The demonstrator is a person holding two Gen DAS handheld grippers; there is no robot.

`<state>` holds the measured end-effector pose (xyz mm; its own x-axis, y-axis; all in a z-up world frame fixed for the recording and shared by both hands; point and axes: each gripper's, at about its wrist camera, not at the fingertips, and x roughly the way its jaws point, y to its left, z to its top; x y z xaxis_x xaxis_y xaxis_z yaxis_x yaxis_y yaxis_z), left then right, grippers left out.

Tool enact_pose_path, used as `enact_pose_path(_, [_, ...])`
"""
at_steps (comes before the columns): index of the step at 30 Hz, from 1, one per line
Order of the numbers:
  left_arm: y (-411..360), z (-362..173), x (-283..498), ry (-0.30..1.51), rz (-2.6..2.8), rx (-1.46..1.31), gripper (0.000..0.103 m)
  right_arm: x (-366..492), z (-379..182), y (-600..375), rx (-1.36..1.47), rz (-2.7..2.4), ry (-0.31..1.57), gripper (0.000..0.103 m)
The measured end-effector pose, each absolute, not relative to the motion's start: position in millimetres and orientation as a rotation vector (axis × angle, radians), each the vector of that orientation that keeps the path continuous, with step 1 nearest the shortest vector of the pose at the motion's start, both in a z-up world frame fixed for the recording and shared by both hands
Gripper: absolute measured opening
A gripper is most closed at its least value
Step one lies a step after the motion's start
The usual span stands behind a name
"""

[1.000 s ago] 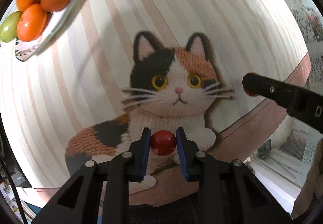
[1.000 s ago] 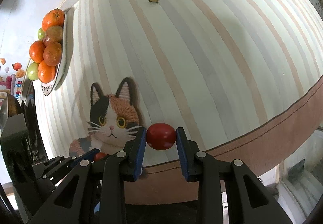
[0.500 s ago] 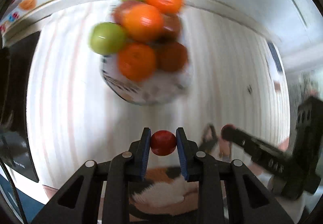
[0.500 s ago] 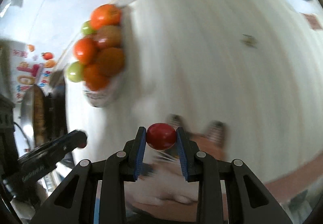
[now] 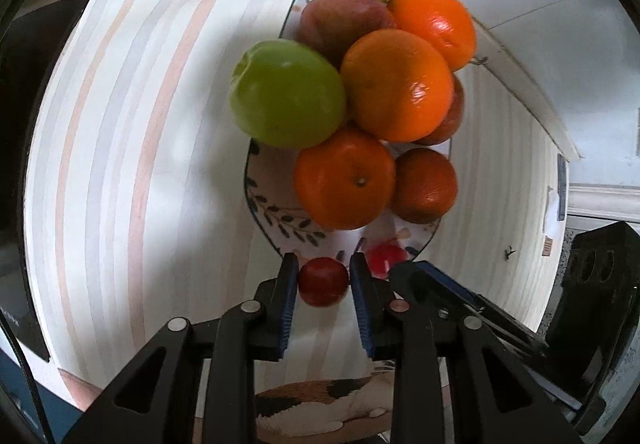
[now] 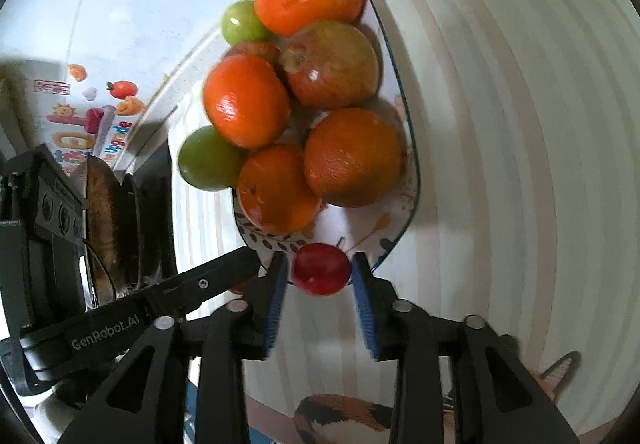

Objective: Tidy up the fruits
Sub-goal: 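Carry both small red fruits onto the plate and open both grippers, then lift both grippers away from the plate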

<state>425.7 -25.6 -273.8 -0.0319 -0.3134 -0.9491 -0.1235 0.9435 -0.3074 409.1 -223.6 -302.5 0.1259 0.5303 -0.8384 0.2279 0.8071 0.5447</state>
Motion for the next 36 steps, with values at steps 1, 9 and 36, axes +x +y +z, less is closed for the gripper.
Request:
enact_pose_path(1, [-24.3, -272.1, 424.8, 1.593, -0.145, -0.326, 0.031, 409.4, -301.5, -224.2, 0.64, 0.234, 1.456, 0.064])
enact_pose_path(9, [-18.6, -257.6, 416.5, 1.524, -0.091, -0.221, 0.087, 399.9, -277.0, -233.7, 0.443, 0.125, 1.437, 0.095])
enact_pose_path(36, [-22.0, -103.4, 284.5, 1.092, 0.027, -0.051, 0.093, 279.5, -107.2, -229.3, 0.131, -0.032, 1.063, 0.099])
